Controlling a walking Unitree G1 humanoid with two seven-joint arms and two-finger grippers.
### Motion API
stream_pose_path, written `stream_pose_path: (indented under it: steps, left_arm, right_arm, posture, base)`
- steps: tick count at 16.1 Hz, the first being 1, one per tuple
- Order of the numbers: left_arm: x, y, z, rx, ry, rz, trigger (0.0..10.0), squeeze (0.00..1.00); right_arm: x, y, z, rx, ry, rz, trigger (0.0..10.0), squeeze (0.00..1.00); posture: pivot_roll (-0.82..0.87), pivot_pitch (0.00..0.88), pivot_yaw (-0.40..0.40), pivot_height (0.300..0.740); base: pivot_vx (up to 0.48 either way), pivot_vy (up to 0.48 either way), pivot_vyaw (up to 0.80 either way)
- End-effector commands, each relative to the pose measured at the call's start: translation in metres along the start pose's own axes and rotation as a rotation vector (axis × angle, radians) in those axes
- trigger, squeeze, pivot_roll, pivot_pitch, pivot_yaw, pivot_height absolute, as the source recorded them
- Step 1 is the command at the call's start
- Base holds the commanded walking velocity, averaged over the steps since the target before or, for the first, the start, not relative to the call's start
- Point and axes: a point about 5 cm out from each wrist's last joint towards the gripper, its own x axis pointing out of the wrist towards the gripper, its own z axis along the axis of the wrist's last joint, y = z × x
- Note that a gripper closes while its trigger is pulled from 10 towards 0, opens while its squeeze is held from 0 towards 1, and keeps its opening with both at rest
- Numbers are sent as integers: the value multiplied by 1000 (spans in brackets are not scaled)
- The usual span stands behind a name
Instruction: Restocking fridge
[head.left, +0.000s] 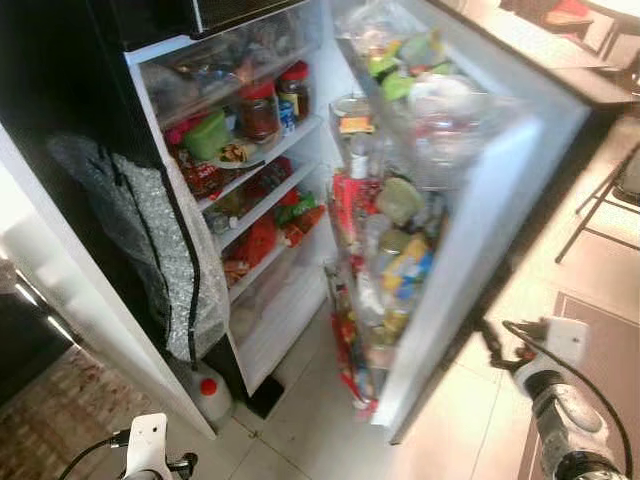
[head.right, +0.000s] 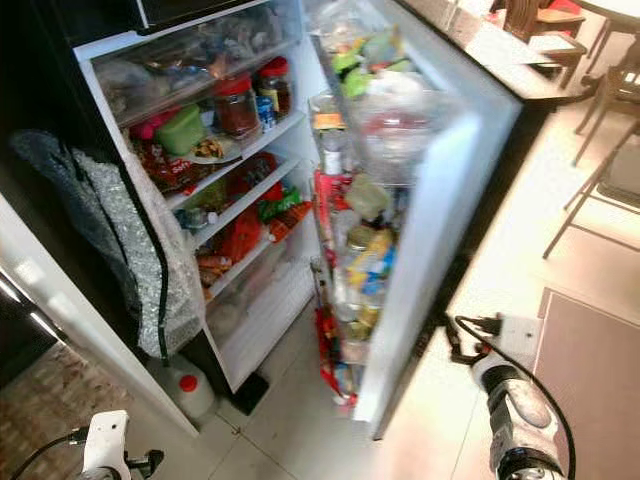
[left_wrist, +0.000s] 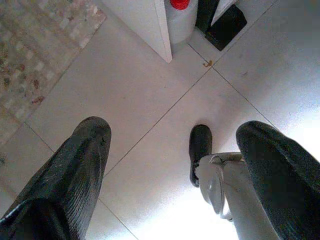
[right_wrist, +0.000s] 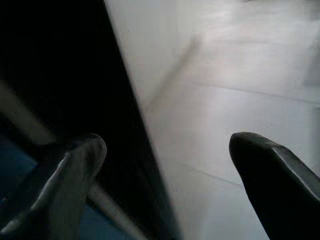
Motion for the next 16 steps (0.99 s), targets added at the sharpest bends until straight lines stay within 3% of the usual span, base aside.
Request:
stream_pose_path:
  steps: [1, 4, 7, 9, 14, 16]
  left_arm:
    - [0, 2, 0, 9, 4, -3, 10000, 0]
    - [0, 1, 0, 10, 5, -4, 10000, 0]
    - [0, 1, 0, 11, 5, -5, 10000, 0]
    - [0, 1, 0, 5, 3, -4, 10000, 0]
    - [0, 0, 1, -1, 3, -1, 10000, 0]
    - [0, 0, 1, 0, 4, 0, 10000, 0]
  right_arm:
    - [9, 16, 9, -19, -4, 175, 10000, 0]
    - [10, 25, 19, -31, 19, 383, 10000, 0]
    - [13, 35, 29, -77, 21, 499, 10000, 0]
    - [23, 63, 46, -137, -9, 657, 10000, 0]
    - [42, 123, 74, -235, -97, 842, 10000, 0]
    - [46, 160, 77, -282, -101, 968, 10000, 0]
  posture:
    - [-56, 0, 1, 740]
    - [-56, 0, 0, 740]
    - [-60, 0, -2, 740]
    - [-53, 0, -8, 740]
    - [-50, 0, -5, 740]
    - [-49, 0, -4, 740]
  base:
    - [0, 0, 0]
    - [0, 0, 0]
    - [0, 0, 0]
    - [0, 0, 0]
    - [0, 0, 0]
    - [0, 0, 0]
